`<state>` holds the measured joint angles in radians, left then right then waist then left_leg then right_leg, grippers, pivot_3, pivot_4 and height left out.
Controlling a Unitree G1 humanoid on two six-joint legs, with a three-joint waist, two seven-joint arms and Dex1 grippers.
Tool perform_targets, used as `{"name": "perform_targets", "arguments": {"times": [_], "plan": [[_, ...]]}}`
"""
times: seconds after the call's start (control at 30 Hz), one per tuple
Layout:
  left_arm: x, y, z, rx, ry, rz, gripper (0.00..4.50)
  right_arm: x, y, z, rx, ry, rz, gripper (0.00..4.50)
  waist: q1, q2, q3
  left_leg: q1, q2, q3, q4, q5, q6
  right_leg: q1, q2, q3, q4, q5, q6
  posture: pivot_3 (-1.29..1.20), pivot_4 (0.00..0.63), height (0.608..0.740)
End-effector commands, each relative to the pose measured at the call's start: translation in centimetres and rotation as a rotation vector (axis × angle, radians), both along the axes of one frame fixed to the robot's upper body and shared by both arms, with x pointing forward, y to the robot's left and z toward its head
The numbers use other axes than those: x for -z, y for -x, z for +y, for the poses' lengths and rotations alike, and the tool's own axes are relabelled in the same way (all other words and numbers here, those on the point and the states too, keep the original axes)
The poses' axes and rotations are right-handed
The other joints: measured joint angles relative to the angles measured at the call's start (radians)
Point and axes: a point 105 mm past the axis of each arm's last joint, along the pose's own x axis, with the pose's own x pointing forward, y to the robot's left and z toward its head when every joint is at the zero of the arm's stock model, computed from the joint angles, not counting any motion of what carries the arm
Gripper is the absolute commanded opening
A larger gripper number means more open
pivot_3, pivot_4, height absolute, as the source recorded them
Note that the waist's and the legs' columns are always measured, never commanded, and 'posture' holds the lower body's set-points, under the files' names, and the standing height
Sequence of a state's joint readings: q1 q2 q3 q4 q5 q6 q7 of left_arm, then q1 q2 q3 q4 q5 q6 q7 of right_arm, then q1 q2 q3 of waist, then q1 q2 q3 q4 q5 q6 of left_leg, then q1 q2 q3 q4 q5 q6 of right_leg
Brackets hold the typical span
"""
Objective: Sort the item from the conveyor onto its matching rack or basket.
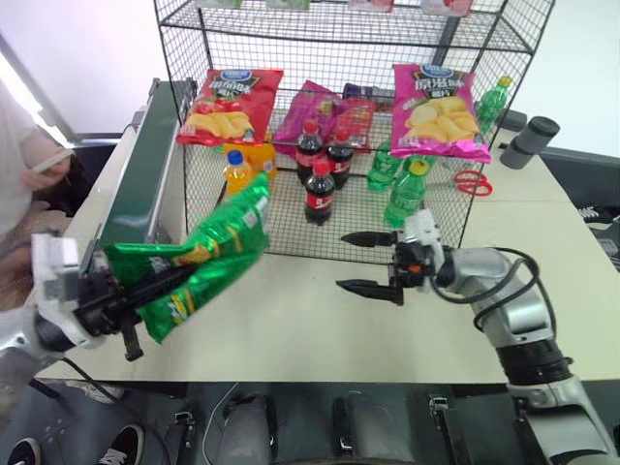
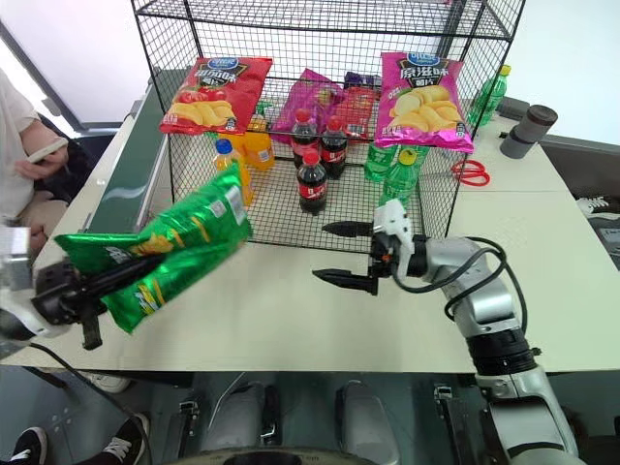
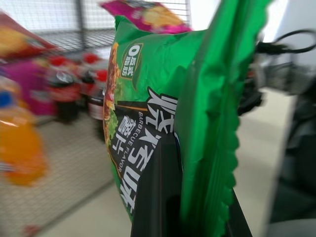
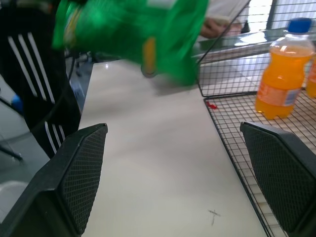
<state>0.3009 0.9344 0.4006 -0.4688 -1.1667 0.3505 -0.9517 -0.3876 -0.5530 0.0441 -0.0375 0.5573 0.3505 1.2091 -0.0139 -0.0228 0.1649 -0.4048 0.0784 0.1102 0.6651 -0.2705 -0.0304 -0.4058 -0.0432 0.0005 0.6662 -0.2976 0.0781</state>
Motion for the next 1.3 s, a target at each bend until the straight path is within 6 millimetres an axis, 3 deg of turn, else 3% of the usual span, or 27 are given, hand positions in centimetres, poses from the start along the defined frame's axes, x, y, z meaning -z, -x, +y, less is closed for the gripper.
{"name": "perform_targets", "arguments": {"times": [0.03, 0.17, 0.27, 0.37, 0.47, 0.6, 0.77, 1.23, 1.3], "plan": [[-0.2, 0.8, -1.7, 0.168, 0.146, 0.131, 0.02, -2.8, 0.8, -0.9, -0.038, -0.098, 0.058, 4.5, 0.0, 0.0, 0.0, 0.0, 0.0, 0.0, 0.0, 0.0, 0.0, 0.0, 0.0, 0.0, 0.0, 0.0, 0.0, 0.0, 0.15, 0.74], [-1.4, 0.0, -2.4, 0.377, 0.388, 0.314, 0.02, -3.9, 3.3, -1.9, -0.157, -0.127, 0.194, 4.5, 0.004, 0.001, 0.0, 0.0, 0.0, -0.002, 0.0, 0.0, 0.0, 0.0, 0.001, 0.0, 0.0, 0.0, 0.0, 0.0, 0.15, 0.74], [-1.8, -0.8, -2.8, 0.458, 0.453, 0.376, 0.02, -5.1, 4.3, -1.7, -0.214, -0.208, 0.303, 4.5, -0.003, 0.001, 0.0, 0.0, 0.0, -0.003, 0.0, 0.0, 0.0, 0.001, 0.001, 0.0, 0.0, 0.0, 0.0, 0.0, 0.15, 0.74], [-2.6, -1.0, -3.7, 0.554, 0.498, 0.418, 0.02, -4.3, 4.5, -1.3, -0.185, -0.176, 0.312, 4.5, -0.002, 0.0, 0.0, -0.001, 0.0, -0.003, 0.0, 0.0, 0.0, 0.0, 0.002, 0.0, 0.0, 0.0, 0.0, 0.0, 0.15, 0.74], [-2.9, -1.0, -4.3, 0.621, 0.513, 0.462, 0.02, -5.8, 4.9, -1.2, -0.227, -0.262, 0.365, 4.5, -0.002, 0.0, 0.0, -0.001, 0.0, -0.004, 0.0, 0.0, 0.0, 0.0, 0.002, 0.0, 0.0, 0.0, 0.0, 0.0, 0.15, 0.74], [-2.6, -1.2, -4.7, 0.657, 0.502, 0.495, 0.02, -6.1, 5.3, -0.8, -0.25, -0.276, 0.405, 4.5, 0.0, 0.0, 0.0, -0.002, 0.0, -0.004, 0.0, 0.0, 0.0, 0.0, 0.002, 0.0, 0.0, 0.0, 0.0, 0.0, 0.15, 0.74], [-2.5, -1.8, -5.2, 0.662, 0.495, 0.482, 0.02, -5.8, 7.3, -0.1, -0.353, -0.224, 0.485, 4.5, 0.002, 0.0, 0.0, -0.002, -0.001, -0.004, 0.001, 0.0, 0.0, -0.001, 0.001, 0.0, -0.001, 0.0, 0.0, 0.0, 0.15, 0.74], [-1.7, -1.7, -5.8, 0.629, 0.445, 0.449, 0.02, -4.6, 7.2, 1.9, -0.39, -0.126, 0.553, 4.5, 0.001, 0.0, 0.0, -0.003, -0.001, -0.005, 0.001, 0.0, 0.0, -0.001, 0.001, 0.0, -0.001, 0.0, 0.0, 0.0, 0.15, 0.74], [-1.7, -1.9, -5.8, 0.615, 0.438, 0.43, 0.0, -4.4, 7.2, 1.9, -0.383, -0.108, 0.546, 3.95, 0.001, 0.0, 0.0, -0.003, -0.001, -0.006, 0.001, 0.0, 0.0, -0.001, 0.001, 0.0, -0.001, 0.0, 0.0, 0.0, 0.15, 0.74]]}}
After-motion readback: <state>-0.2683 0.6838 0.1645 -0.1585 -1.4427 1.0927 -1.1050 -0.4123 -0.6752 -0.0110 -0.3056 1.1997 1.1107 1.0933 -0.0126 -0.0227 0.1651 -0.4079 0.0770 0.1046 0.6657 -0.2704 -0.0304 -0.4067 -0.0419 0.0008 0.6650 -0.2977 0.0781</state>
